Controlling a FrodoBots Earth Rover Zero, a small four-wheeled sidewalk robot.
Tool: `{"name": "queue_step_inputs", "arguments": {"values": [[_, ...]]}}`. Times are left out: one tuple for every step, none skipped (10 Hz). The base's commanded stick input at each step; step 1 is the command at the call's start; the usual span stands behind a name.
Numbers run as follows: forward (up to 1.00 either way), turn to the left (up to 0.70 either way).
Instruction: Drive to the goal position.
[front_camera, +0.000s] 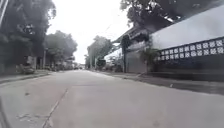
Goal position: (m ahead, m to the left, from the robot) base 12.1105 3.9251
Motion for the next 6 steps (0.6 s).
{"name": "queue_step_inputs", "arguments": {"values": [[0.5,0.0],[0.5,0.0],[0.5,0.0],[0.5,0.0],[0.5,0.0],[0.5,0.0]]}}
